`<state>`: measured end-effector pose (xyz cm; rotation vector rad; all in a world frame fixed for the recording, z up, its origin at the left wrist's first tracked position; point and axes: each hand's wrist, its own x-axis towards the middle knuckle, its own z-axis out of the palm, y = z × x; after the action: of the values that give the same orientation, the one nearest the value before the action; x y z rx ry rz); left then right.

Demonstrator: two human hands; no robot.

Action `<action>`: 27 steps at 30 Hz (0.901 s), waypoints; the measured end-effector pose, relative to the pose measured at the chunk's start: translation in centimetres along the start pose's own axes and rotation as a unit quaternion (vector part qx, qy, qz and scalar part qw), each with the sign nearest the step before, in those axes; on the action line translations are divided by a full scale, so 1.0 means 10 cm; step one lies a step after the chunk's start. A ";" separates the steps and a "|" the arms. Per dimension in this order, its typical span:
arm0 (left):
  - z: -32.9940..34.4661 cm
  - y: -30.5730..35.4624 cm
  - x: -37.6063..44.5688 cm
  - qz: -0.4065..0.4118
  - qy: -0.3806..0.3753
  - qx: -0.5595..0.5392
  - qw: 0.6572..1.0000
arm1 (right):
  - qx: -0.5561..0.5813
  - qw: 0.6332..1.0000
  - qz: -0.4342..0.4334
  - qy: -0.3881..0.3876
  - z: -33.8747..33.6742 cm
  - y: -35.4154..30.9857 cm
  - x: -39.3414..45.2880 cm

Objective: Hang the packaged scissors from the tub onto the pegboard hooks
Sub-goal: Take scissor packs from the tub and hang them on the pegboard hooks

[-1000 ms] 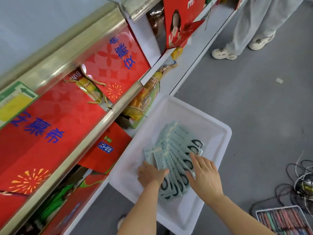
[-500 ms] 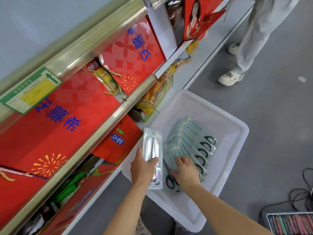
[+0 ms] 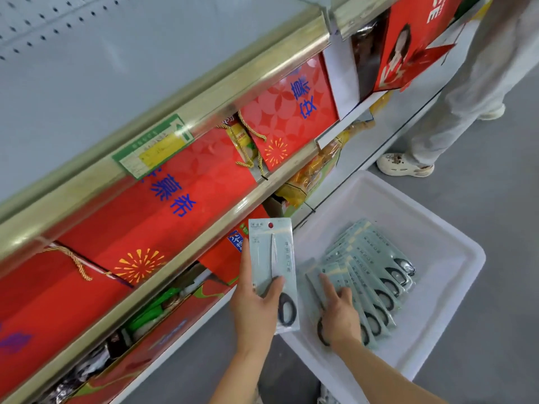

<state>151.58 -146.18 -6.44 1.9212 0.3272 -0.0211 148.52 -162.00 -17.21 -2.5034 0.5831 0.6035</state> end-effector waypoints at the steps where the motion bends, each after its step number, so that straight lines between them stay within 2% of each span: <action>1: -0.02 0.05 0.00 0.007 0.010 -0.006 1.000 | 0.001 1.000 0.009 0.007 -0.06 -0.01 -0.01; 4: -0.10 0.23 -0.02 0.039 0.056 -0.019 0.997 | 0.038 0.998 0.019 0.035 -0.29 -0.08 -0.11; 9: -0.30 0.66 -0.01 0.054 0.118 -0.043 0.991 | 0.143 0.984 -0.032 0.102 -0.73 -0.40 -0.33; 18: -0.90 1.53 -0.11 0.106 0.200 -0.058 0.972 | 0.232 0.950 -0.108 0.177 -1.63 -0.97 -0.79; 24: -1.42 2.15 -0.10 0.168 0.268 -0.051 0.947 | 0.308 0.900 -0.219 0.216 -2.23 -1.69 -1.10; 27: -1.72 2.44 -0.07 0.191 0.303 -0.048 0.933 | 0.358 0.862 -0.278 0.226 -2.49 -2.11 -1.28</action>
<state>154.23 -138.59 22.34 1.8276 0.3464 0.8440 156.22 -155.48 16.34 -1.9180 0.1525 -0.3830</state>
